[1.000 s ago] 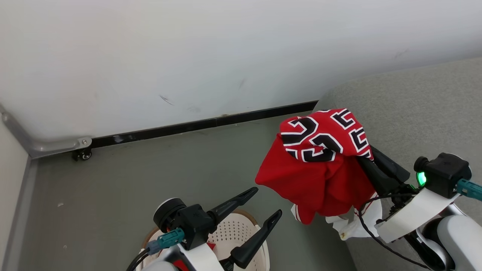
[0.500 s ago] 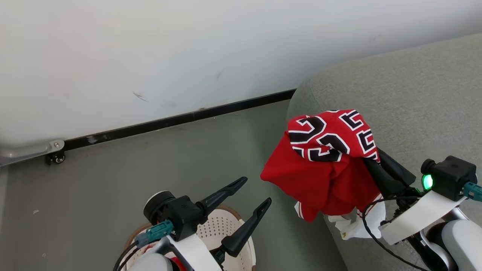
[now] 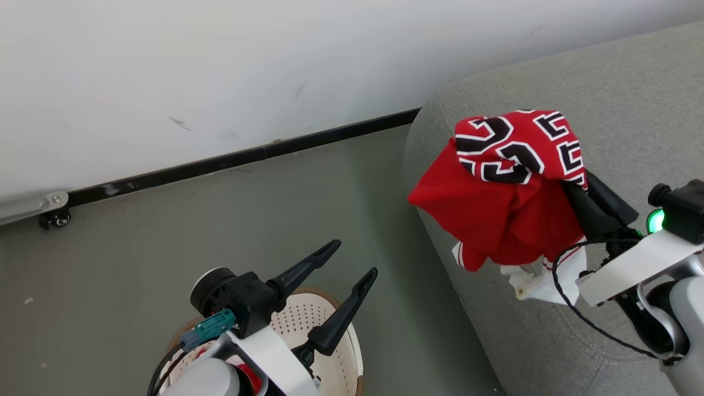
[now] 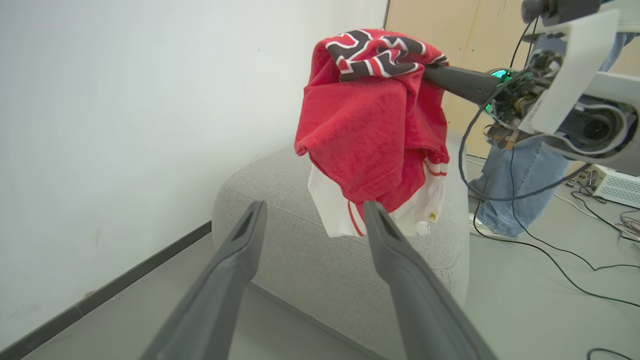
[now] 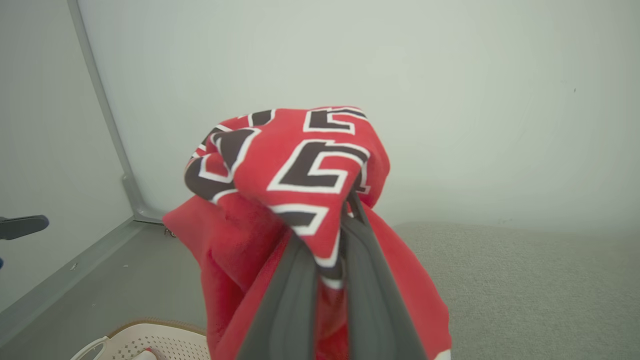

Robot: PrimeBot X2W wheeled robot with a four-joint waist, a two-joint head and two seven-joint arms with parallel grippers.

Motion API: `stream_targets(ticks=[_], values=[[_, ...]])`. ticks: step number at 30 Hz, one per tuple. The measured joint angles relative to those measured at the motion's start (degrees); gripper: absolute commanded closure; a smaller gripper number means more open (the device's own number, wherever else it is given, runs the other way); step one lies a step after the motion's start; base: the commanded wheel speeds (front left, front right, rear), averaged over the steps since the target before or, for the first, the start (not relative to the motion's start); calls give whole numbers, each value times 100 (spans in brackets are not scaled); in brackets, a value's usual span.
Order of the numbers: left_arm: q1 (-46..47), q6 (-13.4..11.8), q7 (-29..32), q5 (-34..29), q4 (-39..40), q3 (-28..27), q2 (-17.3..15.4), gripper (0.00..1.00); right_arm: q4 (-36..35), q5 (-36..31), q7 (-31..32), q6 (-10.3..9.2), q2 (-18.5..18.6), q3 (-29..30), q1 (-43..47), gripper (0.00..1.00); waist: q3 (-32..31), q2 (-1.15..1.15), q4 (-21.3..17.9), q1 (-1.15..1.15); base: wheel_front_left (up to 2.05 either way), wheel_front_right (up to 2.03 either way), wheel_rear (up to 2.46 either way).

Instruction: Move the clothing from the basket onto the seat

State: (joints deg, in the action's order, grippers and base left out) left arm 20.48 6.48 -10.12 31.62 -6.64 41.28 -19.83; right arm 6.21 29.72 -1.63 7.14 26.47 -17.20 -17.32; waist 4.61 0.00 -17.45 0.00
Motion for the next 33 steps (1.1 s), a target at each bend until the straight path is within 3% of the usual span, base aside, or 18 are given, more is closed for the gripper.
stream_targets(ticks=[23, 33], values=[[612, -94, 81, -212, 143, -26, -59, 0, 1148, 112, 213, 0, 245, 47, -1310, 100, 756, 0, 66, 0, 0, 0, 0], [945, -93, 163, -368, 258, -23, -87, 0, 1771, 278, 116, 1, 301, 426, -1635, 100, 1142, 0, 135, 0, 0, 0, 0]])
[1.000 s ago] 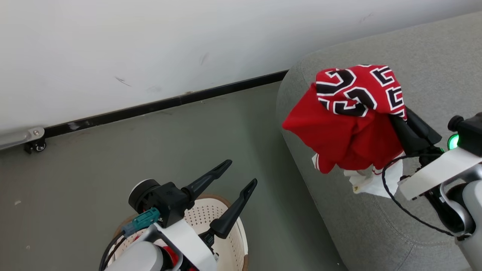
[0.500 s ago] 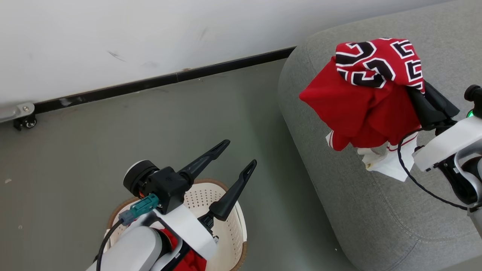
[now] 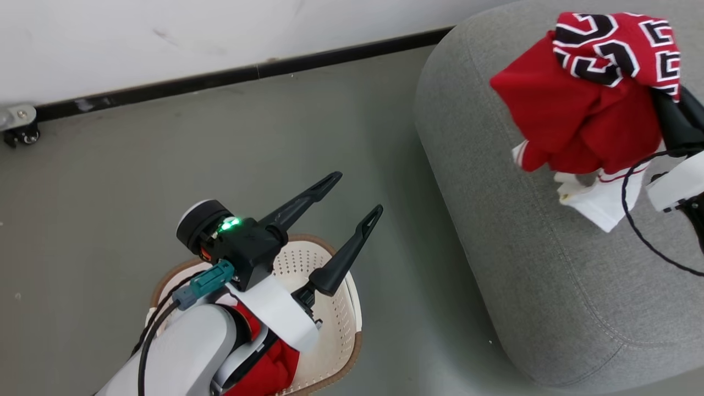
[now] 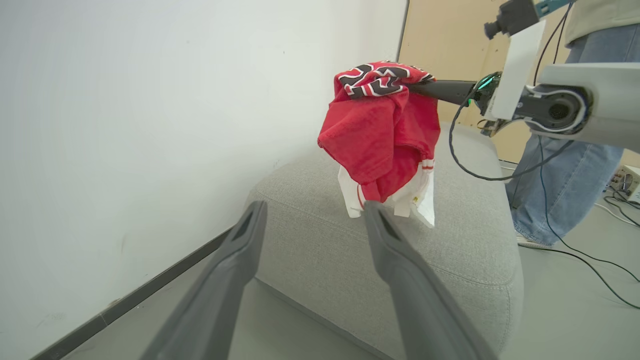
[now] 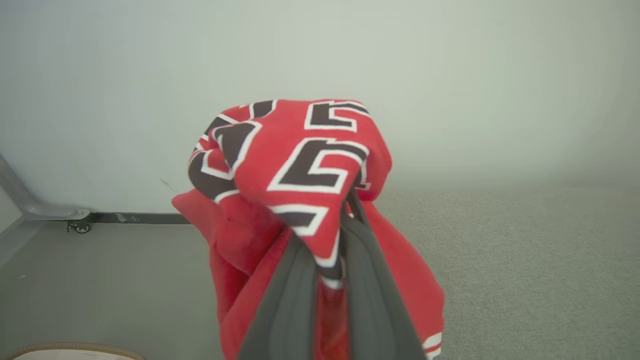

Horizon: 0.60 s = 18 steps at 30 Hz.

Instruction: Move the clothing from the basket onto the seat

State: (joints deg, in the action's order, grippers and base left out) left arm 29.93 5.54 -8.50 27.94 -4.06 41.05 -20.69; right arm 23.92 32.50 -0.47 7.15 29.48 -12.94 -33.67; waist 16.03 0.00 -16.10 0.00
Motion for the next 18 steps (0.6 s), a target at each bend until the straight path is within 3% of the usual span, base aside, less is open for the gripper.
stream_targets(ticks=[12, 18], values=[[376, 0, 91, -107, 87, -70, -15, 0, 813, 127, -231, -1, 73, 345, -315, 100, 477, 0, 91, 0, 0, 0, 0], [500, 0, 93, -160, 86, -36, -3, 0, 1228, 134, -333, -1, -60, 439, -346, 100, 691, 0, 136, 0, 0, 0, 0]])
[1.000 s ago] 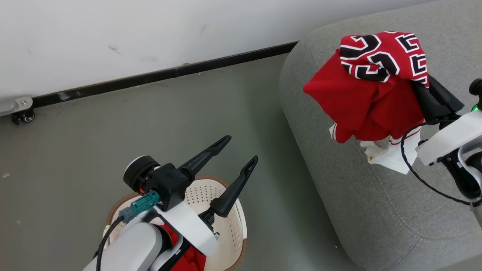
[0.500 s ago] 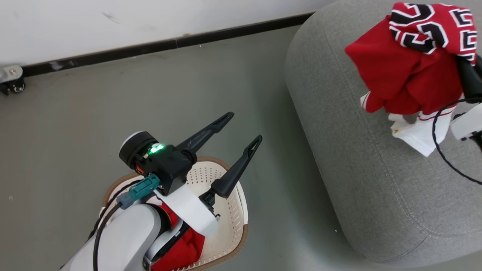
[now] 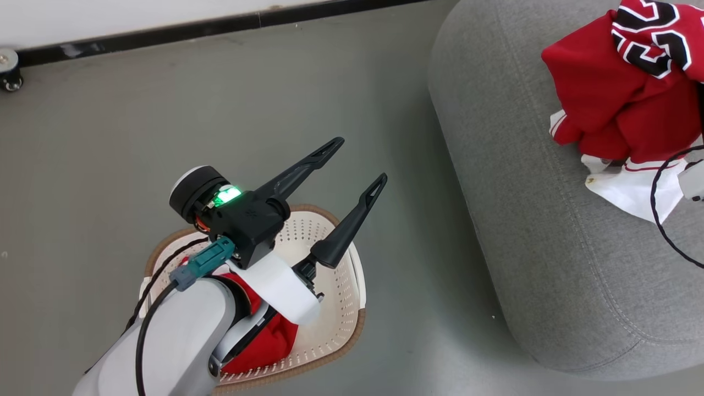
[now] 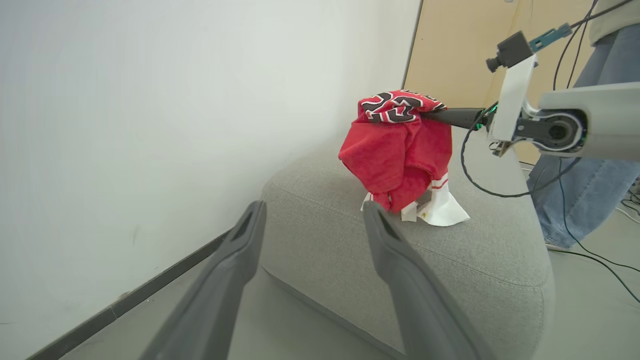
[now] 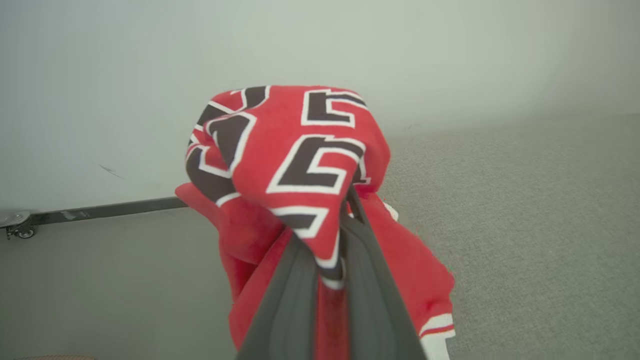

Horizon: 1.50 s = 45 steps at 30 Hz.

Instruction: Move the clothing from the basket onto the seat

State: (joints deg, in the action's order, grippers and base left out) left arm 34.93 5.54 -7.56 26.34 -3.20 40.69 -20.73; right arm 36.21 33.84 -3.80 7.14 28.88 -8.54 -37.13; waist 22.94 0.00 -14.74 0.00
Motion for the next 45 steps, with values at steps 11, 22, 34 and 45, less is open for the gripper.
stream_targets(ticks=[11, 22, 34, 45], values=[[189, 3, 49, -144, -1, 160, 87, 0, 732, 1, -73, 1, -136, 129, -304, 100, 368, 0, 82, 0, 0, 0, 0], [357, 55, 57, -313, -3, 447, 102, 0, 1371, 1, -66, 0, -245, 272, -553, 100, 678, 0, 168, 0, 0, 0, 0], [471, 103, 55, -390, 5, 684, 134, 0, 1995, -178, -78, 1, -147, 475, -787, 100, 902, 0, 217, 0, 0, 0, 0], [559, 109, -7, -441, -35, 750, 134, 0, 2593, -211, -241, 1, 236, 934, -898, 100, 963, 0, 194, 0, 0, 0, 0]])
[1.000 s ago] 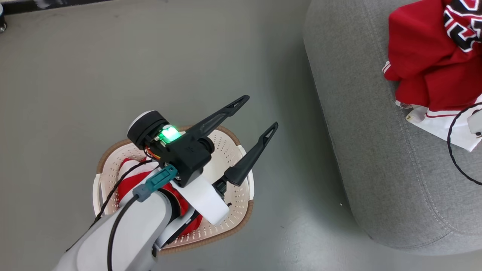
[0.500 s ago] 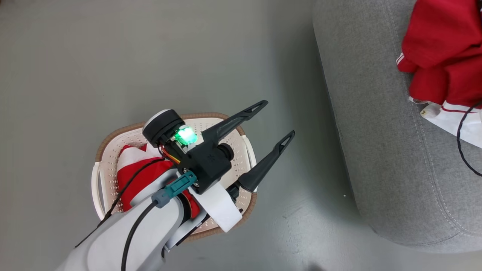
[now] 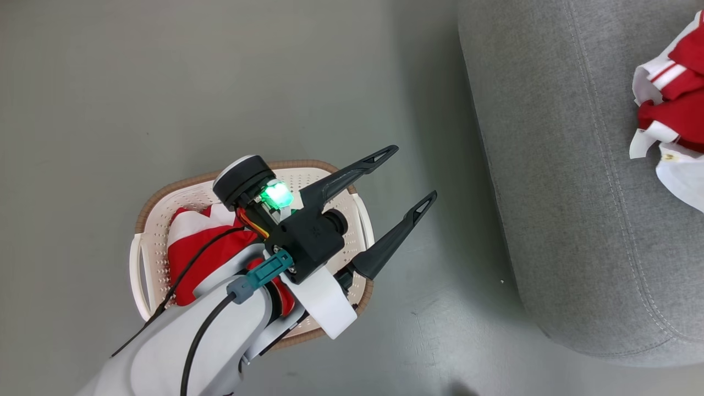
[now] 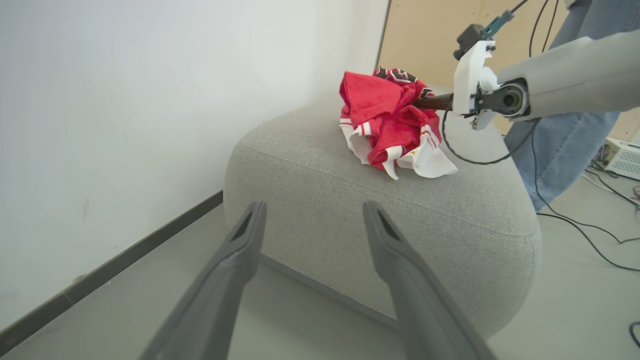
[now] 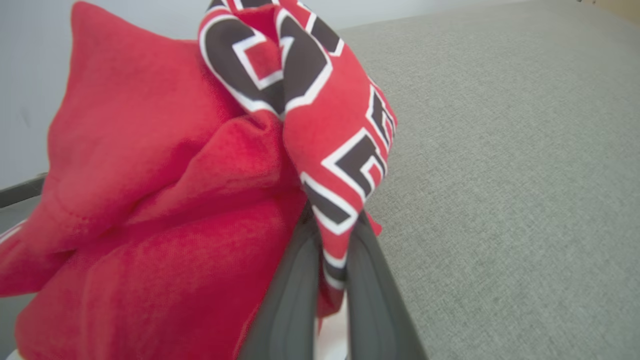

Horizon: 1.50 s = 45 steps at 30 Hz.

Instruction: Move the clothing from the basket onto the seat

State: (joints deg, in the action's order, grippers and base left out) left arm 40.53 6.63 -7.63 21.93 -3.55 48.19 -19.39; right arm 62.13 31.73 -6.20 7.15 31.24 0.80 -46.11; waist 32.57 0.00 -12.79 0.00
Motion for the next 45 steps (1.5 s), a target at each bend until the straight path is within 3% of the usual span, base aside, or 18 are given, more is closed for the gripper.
stream_targets(ticks=[6, 12, 18, 19, 22, 23, 25, 35, 45], values=[[0, 1, -27, 1, -45, 36, -3, 0, 167, 0, -121, 0, 25, 89, -54, 100, -25, 0, -46, 0, 0, 0, 0], [0, 2, -47, 3, -91, 82, 5, 0, 289, -8, -238, 0, -261, 76, -116, 100, -42, 0, -75, 0, 0, 0, 0], [1, 2, -97, 11, -140, 93, 2, 0, 326, -42, -353, 0, -308, 55, -116, 99, -60, 0, -88, 0, 0, 0, 0], [1, 2, -97, 11, -154, 94, 3, 0, 331, -44, -366, 0, -311, 56, -116, 90, -64, 0, -91, 0, 0, 0, 0], [1, 2, -110, 12, -180, 102, 4, 0, 357, -44, -396, 0, -311, 47, -116, 44, -80, 0, -101, 0, 0, 0, 0], [1, 3, -132, 13, -188, 102, 4, 0, 366, -46, -397, 0, -312, 37, -116, 18, -85, 0, -105, 0, 0, 0, 0], [1, 3, -147, 25, -207, 102, 4, 0, 387, -52, -398, 0, -314, 13, -116, 0, -95, 0, -115, 0, 0, 0, 0], [1, 19, -208, 115, -344, 60, -12, 0, 389, -52, -514, 0, -354, -80, -99, 0, -164, 0, -173, 0, 0, 0, 0], [-7, -8, -348, 188, -495, -143, -126, 0, -53, -41, -648, 0, -348, -307, 229, 0, -280, 0, -261, 0, 0, 0, 0]])
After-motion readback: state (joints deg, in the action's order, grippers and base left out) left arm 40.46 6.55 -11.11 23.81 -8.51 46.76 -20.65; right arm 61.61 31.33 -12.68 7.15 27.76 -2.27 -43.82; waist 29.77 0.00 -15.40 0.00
